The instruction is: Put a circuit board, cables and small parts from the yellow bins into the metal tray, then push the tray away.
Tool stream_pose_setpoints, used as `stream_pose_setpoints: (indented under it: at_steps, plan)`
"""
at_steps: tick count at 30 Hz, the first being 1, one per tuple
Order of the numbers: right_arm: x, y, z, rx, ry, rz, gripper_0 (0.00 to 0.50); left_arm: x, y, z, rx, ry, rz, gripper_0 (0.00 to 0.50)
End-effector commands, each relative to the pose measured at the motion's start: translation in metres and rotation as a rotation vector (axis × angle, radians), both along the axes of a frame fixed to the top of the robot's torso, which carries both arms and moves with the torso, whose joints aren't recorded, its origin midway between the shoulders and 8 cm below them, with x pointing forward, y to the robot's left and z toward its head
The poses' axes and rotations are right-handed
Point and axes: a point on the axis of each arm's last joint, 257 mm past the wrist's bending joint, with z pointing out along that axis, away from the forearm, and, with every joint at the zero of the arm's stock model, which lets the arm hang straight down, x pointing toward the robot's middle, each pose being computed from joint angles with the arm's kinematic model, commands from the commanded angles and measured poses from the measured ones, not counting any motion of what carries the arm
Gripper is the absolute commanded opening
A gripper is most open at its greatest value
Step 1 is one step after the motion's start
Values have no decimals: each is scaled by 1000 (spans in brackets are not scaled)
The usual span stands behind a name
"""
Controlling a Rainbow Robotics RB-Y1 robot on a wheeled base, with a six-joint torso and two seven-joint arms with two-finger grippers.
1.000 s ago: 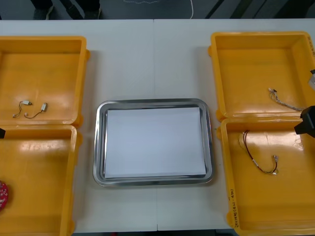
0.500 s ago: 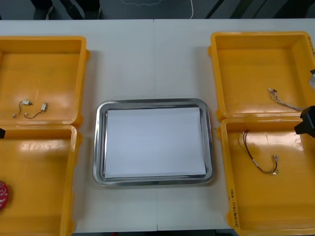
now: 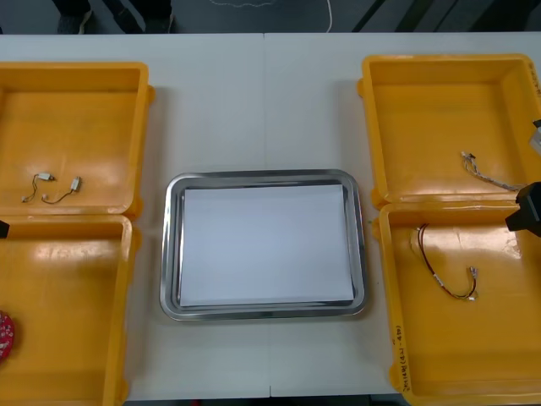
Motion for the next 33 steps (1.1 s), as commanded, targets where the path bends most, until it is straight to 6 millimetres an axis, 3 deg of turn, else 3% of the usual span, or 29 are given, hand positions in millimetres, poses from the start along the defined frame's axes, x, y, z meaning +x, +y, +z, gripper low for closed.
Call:
stream_pose_setpoints:
  at_steps: [1, 10, 12, 16, 25, 33]
  plan:
    - [-14, -10, -10, -16, 41, -51, 500, -3, 6, 9, 26, -18, -15, 500]
    - [-23, -2, -10, -33, 71, 41, 500, -3, 6, 9, 26, -18, -15, 500]
    - [-23, 0, -11, -67, 68, 110, 500, -9, 4, 0, 3, 6, -13, 500]
    - [-23, 6, -16, -112, 65, 201, 500, -12, 0, 4, -29, 7, -32, 500]
    - [-11, 28, -47, -140, 24, 304, 500, -28, 10, -1, 48, 43, -200, 500]
    - [-15, 39, -69, -135, 33, 334, 500, -36, 13, -8, 134, 69, -416, 500]
